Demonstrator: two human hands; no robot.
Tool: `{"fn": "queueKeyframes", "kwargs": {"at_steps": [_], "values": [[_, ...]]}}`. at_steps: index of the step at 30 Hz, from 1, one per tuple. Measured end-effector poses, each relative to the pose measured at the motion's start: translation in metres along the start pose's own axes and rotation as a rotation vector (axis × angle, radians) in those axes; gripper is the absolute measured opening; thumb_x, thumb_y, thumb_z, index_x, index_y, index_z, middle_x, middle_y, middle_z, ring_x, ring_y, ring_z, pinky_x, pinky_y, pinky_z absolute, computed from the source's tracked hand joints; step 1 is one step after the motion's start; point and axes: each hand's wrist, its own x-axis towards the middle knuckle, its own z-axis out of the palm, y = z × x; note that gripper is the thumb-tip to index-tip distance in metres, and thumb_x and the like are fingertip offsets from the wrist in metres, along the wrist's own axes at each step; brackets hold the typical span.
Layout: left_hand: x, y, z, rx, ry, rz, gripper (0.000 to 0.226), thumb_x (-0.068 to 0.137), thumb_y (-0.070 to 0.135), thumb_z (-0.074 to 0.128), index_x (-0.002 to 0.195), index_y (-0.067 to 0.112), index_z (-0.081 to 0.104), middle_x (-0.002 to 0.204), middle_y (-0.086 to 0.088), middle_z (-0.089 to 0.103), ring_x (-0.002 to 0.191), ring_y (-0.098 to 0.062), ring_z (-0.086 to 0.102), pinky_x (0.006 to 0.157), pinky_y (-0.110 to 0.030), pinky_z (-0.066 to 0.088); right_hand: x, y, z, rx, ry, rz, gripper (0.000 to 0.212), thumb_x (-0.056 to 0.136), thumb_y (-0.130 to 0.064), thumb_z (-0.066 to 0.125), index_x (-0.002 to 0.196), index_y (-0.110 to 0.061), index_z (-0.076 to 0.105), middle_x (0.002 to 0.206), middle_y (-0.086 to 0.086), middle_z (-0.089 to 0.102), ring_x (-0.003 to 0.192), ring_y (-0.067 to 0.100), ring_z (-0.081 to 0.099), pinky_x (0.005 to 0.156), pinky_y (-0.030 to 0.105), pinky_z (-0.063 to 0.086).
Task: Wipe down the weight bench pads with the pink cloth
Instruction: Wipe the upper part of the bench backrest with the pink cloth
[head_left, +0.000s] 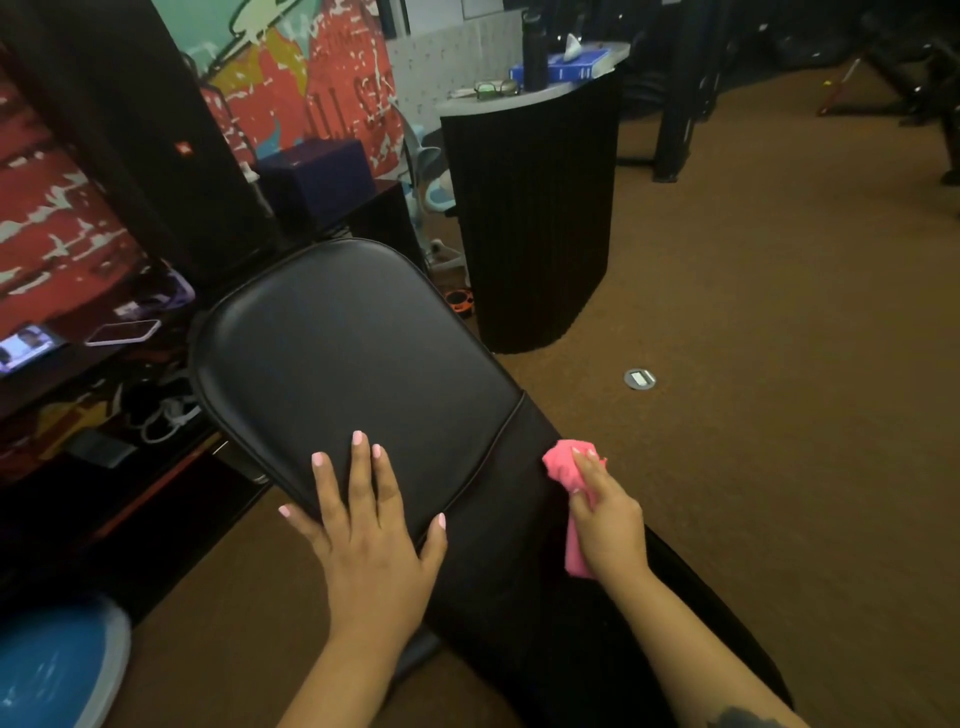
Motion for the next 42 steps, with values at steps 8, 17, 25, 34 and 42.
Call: {"fn": "queueKeyframes", "kwargs": {"at_steps": [8, 17, 25, 34, 42], "values": [[0.000, 0.000, -0.002, 0.010, 0.018, 0.002, 0.085, 0.081, 0.055, 0.037, 0.145, -0.001, 0.029, 0.159, -0.016, 0.018, 0.147, -0.040, -0.003, 0.112, -0.058, -0.019, -0.013, -0.007, 0.006, 0.011, -0.048, -0.201, 0.060, 0.086, -0.002, 0.056, 0.129, -0.041, 0.042, 0.140, -0.019, 0.036, 0.125, -0.002, 0.032, 0.106, 0.015, 0.023], [0.000, 0.000, 0.001, 0.015, 0.020, 0.012, 0.085, 0.082, 0.055, 0.037, 0.146, -0.001, 0.029, 0.159, -0.015, 0.017, 0.147, -0.041, -0.003, 0.112, -0.058, -0.019, 0.000, 0.015, -0.003, -0.007, -0.009, 0.009, 0.054, 0.087, -0.002, 0.051, 0.133, -0.029, 0.047, 0.143, -0.005, 0.042, 0.131, 0.014, 0.039, 0.108, 0.022, 0.025], [0.000, -0.001, 0.002, -0.005, 0.053, 0.014, 0.086, 0.082, 0.056, 0.036, 0.147, 0.001, 0.021, 0.160, -0.014, 0.014, 0.148, -0.038, -0.008, 0.111, -0.059, -0.017, -0.023, -0.005, 0.013, 0.002, -0.023, -0.112, 0.056, 0.088, -0.005, 0.053, 0.134, -0.036, 0.043, 0.144, -0.014, 0.037, 0.129, 0.011, 0.042, 0.103, 0.018, 0.027], [-0.002, -0.008, 0.005, -0.120, 0.066, 0.081, 0.085, 0.082, 0.052, 0.039, 0.150, 0.005, 0.019, 0.160, -0.014, 0.010, 0.148, -0.035, -0.010, 0.112, -0.059, -0.016, -0.029, 0.029, 0.001, -0.015, -0.032, -0.026, 0.057, 0.086, -0.002, 0.055, 0.131, -0.036, 0.045, 0.144, -0.009, 0.040, 0.127, 0.010, 0.044, 0.101, 0.014, 0.027], [-0.017, -0.015, 0.010, -0.228, 0.077, 0.109, 0.083, 0.084, 0.048, 0.040, 0.152, 0.007, 0.015, 0.160, -0.019, -0.001, 0.146, -0.038, -0.016, 0.105, -0.072, 0.000, -0.030, -0.011, 0.016, -0.025, -0.033, -0.040, 0.053, 0.090, -0.009, 0.052, 0.135, -0.034, 0.043, 0.144, -0.008, 0.041, 0.120, 0.018, 0.052, 0.103, 0.029, 0.038]]}}
